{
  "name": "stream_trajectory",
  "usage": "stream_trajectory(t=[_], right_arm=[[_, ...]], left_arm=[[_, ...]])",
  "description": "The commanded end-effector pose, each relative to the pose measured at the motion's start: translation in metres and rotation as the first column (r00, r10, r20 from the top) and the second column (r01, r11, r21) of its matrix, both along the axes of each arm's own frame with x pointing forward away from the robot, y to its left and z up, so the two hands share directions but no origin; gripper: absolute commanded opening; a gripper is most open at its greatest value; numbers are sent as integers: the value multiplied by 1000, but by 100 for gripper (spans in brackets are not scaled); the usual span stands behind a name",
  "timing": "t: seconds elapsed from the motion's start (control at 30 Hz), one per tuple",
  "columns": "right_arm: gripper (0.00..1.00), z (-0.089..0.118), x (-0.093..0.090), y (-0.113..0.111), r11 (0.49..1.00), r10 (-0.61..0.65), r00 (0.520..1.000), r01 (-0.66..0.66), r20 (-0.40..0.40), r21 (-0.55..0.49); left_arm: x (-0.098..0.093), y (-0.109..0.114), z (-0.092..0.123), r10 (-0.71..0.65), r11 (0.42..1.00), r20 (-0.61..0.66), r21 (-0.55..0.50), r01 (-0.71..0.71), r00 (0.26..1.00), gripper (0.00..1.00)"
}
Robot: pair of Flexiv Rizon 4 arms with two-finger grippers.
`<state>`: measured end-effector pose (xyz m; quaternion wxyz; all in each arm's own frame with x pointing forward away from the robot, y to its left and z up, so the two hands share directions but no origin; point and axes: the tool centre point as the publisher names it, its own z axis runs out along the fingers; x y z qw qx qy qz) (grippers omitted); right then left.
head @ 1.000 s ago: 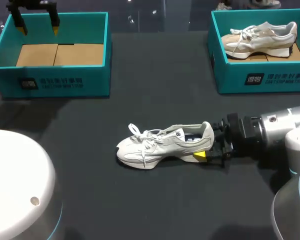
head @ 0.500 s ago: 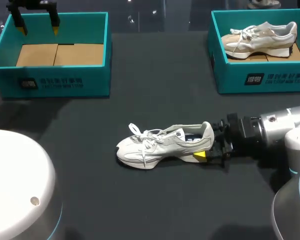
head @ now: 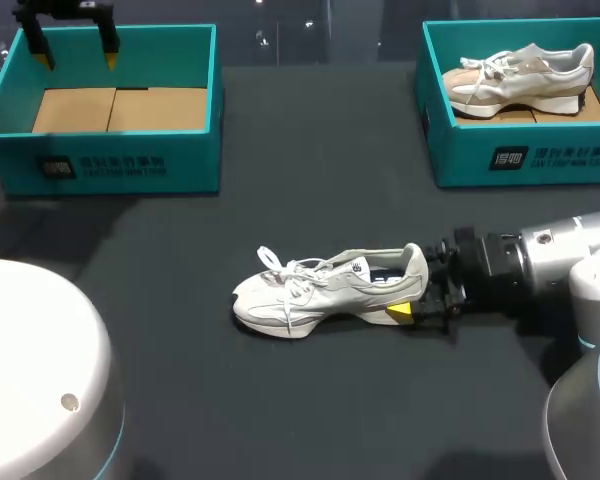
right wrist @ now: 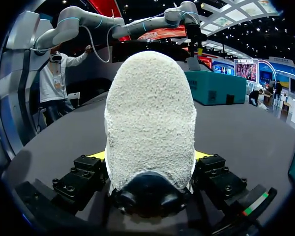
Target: Take the shoe out of the shoebox, open the shoe tongue, remove and reinsert the insole, then place the shoe into the shoebox
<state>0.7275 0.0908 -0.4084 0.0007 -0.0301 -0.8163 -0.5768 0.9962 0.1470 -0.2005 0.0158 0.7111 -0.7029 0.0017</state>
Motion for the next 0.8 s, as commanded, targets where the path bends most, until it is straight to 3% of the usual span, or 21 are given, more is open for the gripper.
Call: stream_trajectory(t=[0.03,0.3,0.47,0.8], right_arm=[[0,0,0,3,1000,0,1000,0,-2,-4],[0,0,0,3,1000,0,1000,0,-2,-4],[0,0,0,3,1000,0,1000,0,-2,-4],[0,0,0,3,1000,0,1000,0,-2,-4]], left_arm=[[1,-3,-7,-2,1000,-21,13,3,1000,100],[-41,-55,-6,-65,998,-12,-5,64,998,100],[-68,-96,-2,-96,995,40,36,94,995,100],[-109,-167,-25,-149,985,46,98,144,988,100]])
